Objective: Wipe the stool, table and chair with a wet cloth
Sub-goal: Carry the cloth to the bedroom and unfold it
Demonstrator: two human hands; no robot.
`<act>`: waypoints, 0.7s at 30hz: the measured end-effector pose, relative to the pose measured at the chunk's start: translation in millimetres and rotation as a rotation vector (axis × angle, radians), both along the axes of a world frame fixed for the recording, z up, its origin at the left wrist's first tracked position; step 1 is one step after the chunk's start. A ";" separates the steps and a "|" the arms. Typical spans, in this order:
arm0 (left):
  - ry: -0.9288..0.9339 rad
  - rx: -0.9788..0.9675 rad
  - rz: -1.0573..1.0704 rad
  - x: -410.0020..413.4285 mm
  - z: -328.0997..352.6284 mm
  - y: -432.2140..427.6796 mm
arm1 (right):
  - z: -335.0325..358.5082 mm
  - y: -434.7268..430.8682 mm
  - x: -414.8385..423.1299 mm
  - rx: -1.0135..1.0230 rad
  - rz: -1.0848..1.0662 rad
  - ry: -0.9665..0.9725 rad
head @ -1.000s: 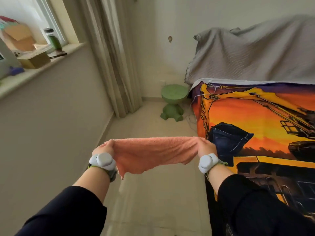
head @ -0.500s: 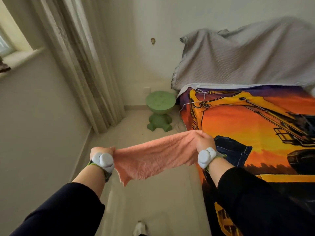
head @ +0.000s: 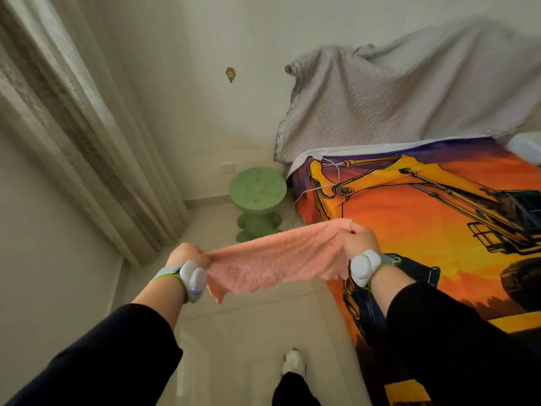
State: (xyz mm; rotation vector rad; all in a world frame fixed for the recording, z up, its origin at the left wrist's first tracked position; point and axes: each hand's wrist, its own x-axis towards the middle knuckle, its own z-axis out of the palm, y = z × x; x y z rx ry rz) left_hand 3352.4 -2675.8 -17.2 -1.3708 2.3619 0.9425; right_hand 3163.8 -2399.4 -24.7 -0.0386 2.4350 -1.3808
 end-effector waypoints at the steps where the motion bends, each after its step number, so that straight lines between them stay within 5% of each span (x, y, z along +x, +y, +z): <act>1: -0.007 -0.005 0.005 -14.4 -1.5 -8.4 | -2.0 -6.5 -13.3 -0.028 0.007 0.005; 6: 0.037 0.010 0.039 -95.3 -13.4 -49.0 | -28.4 -60.7 -108.7 -0.055 -0.006 -0.005; 16: 0.184 0.419 0.167 -225.4 -33.3 -81.0 | -48.6 -168.2 -205.3 0.072 0.315 0.004; 21: 0.323 0.576 0.226 -268.5 -39.7 -93.2 | -51.1 -212.8 -220.7 0.216 0.540 0.170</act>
